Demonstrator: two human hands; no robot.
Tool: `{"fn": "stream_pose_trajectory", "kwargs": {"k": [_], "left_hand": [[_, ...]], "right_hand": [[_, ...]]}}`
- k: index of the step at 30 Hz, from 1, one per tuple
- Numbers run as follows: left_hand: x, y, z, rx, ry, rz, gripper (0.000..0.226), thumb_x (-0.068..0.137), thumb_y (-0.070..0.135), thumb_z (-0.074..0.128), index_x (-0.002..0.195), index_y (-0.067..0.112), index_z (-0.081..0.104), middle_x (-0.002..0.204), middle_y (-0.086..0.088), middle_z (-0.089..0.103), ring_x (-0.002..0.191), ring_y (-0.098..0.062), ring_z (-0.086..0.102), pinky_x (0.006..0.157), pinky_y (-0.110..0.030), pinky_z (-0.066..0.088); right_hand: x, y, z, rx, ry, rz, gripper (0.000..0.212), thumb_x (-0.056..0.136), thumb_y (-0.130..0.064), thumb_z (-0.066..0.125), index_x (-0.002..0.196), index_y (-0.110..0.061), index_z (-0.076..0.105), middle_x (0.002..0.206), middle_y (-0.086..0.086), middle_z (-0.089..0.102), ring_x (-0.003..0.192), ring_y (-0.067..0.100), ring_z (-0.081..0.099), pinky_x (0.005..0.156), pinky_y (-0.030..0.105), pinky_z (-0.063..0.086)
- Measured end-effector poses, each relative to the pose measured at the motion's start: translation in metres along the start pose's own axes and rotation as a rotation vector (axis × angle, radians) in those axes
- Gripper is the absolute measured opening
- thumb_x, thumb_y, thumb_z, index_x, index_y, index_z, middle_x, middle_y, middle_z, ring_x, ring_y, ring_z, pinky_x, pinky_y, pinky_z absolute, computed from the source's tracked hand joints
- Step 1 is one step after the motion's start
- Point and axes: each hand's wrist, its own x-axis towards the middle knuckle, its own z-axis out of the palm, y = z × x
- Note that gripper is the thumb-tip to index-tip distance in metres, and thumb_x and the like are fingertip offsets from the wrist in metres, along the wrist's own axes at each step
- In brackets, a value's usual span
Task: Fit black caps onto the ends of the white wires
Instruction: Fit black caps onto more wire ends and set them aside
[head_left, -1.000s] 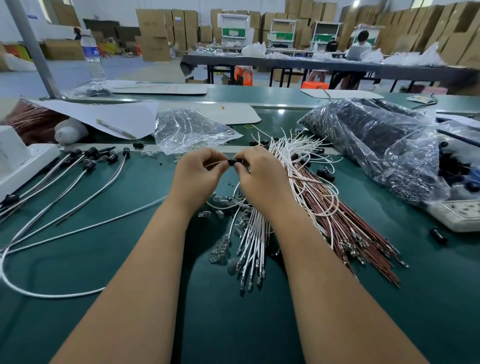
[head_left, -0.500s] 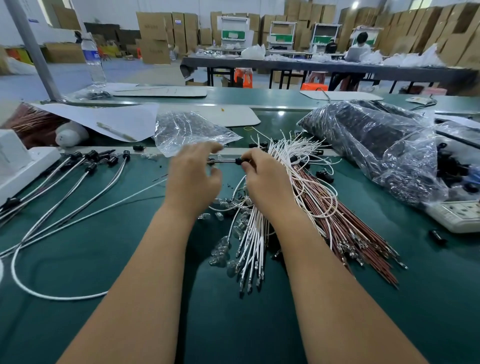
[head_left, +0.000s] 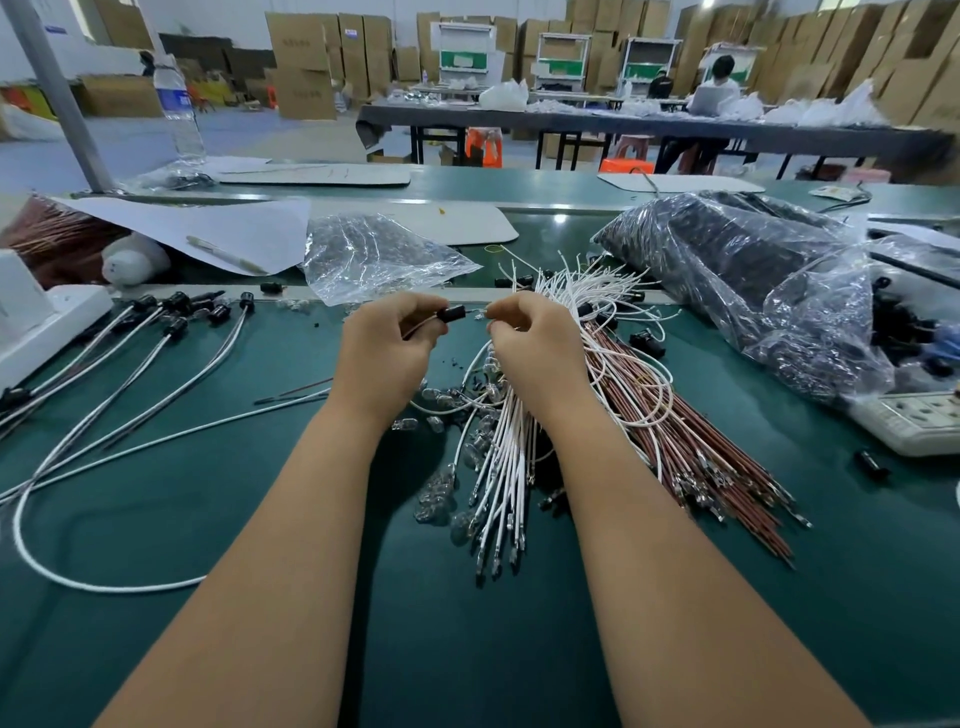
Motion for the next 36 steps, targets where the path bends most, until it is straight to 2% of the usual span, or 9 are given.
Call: {"fn": "stream_pose_trajectory", "kwargs": {"k": [2, 7, 12, 15, 22, 26, 30, 33, 36], "left_hand": [[-0.0005, 0.0005, -0.0001, 0.001, 0.005, 0.011, 0.022, 0.087, 0.000, 0.064, 0.106, 0.010, 0.071, 0.085, -0.002, 0.071, 0.070, 0.002, 0.061, 0.069, -0.017, 0.047], [-0.0024, 0.0017, -0.0003, 0.013, -0.002, 0.039, 0.021, 0.086, 0.002, 0.066, 0.103, 0.013, 0.072, 0.082, 0.003, 0.070, 0.070, 0.004, 0.062, 0.066, -0.012, 0.045], [-0.0014, -0.0004, -0.0018, 0.025, 0.001, 0.006, 0.007, 0.086, 0.009, 0.068, 0.089, 0.015, 0.070, 0.076, -0.005, 0.070, 0.073, -0.021, 0.066, 0.071, -0.039, 0.057], [-0.0013, -0.0003, -0.0022, 0.027, -0.014, 0.003, 0.006, 0.087, 0.012, 0.068, 0.082, 0.016, 0.068, 0.074, -0.006, 0.070, 0.073, -0.025, 0.065, 0.071, -0.042, 0.056], [-0.0005, 0.0000, -0.0001, 0.052, -0.071, 0.025, 0.007, 0.088, 0.013, 0.067, 0.082, 0.014, 0.070, 0.071, -0.002, 0.068, 0.057, -0.002, 0.052, 0.059, -0.019, 0.046], [-0.0007, -0.0002, -0.0007, 0.055, -0.058, 0.036, 0.007, 0.088, 0.011, 0.066, 0.082, 0.011, 0.070, 0.069, 0.000, 0.067, 0.053, 0.002, 0.049, 0.054, -0.010, 0.040], [-0.0002, -0.0018, -0.0017, 0.074, -0.031, 0.043, 0.009, 0.088, 0.011, 0.065, 0.080, 0.011, 0.069, 0.069, -0.005, 0.066, 0.055, -0.008, 0.050, 0.056, -0.026, 0.043], [-0.0003, -0.0019, -0.0018, 0.073, -0.014, 0.037, 0.010, 0.088, 0.010, 0.065, 0.079, 0.012, 0.069, 0.069, -0.004, 0.067, 0.055, -0.010, 0.050, 0.057, -0.028, 0.045], [-0.0006, -0.0011, -0.0011, 0.043, -0.012, 0.028, 0.008, 0.087, 0.010, 0.067, 0.080, 0.012, 0.071, 0.072, -0.006, 0.069, 0.064, -0.024, 0.061, 0.064, -0.038, 0.052]], "right_hand": [[-0.0002, -0.0011, -0.0002, 0.054, 0.016, 0.016, 0.011, 0.089, -0.013, 0.058, 0.087, -0.019, 0.067, 0.074, -0.012, 0.061, 0.067, 0.001, 0.056, 0.056, 0.009, 0.040], [-0.0005, -0.0024, -0.0017, 0.093, 0.041, -0.026, 0.008, 0.090, -0.020, 0.066, 0.082, -0.017, 0.067, 0.071, -0.010, 0.061, 0.067, 0.006, 0.057, 0.068, 0.025, 0.051], [0.0009, -0.0034, -0.0030, 0.130, 0.044, 0.004, 0.007, 0.088, -0.012, 0.067, 0.083, -0.017, 0.067, 0.073, -0.006, 0.063, 0.069, 0.010, 0.059, 0.073, 0.033, 0.056], [0.0018, -0.0042, -0.0041, 0.146, 0.045, 0.006, 0.010, 0.087, -0.010, 0.068, 0.081, -0.018, 0.067, 0.073, -0.006, 0.064, 0.070, 0.011, 0.061, 0.074, 0.032, 0.056], [0.0009, -0.0050, -0.0055, 0.167, 0.032, -0.033, 0.021, 0.087, -0.003, 0.066, 0.080, -0.023, 0.065, 0.074, -0.008, 0.063, 0.069, 0.015, 0.061, 0.068, 0.028, 0.053], [0.0012, -0.0044, -0.0049, 0.141, 0.034, -0.042, 0.016, 0.087, -0.005, 0.066, 0.083, -0.021, 0.066, 0.076, -0.008, 0.064, 0.073, 0.015, 0.062, 0.072, 0.031, 0.056], [0.0013, -0.0042, -0.0045, 0.033, 0.035, -0.091, 0.009, 0.087, -0.009, 0.067, 0.087, -0.018, 0.070, 0.080, -0.006, 0.067, 0.075, 0.012, 0.063, 0.075, 0.033, 0.056], [0.0004, -0.0053, -0.0043, -0.015, 0.045, -0.137, 0.009, 0.088, -0.009, 0.066, 0.090, -0.016, 0.071, 0.079, -0.007, 0.066, 0.074, 0.010, 0.063, 0.073, 0.028, 0.055], [0.0006, -0.0067, -0.0034, 0.025, 0.057, -0.097, 0.010, 0.090, -0.008, 0.063, 0.088, -0.017, 0.068, 0.075, -0.009, 0.062, 0.071, 0.009, 0.060, 0.071, 0.027, 0.052]]}}
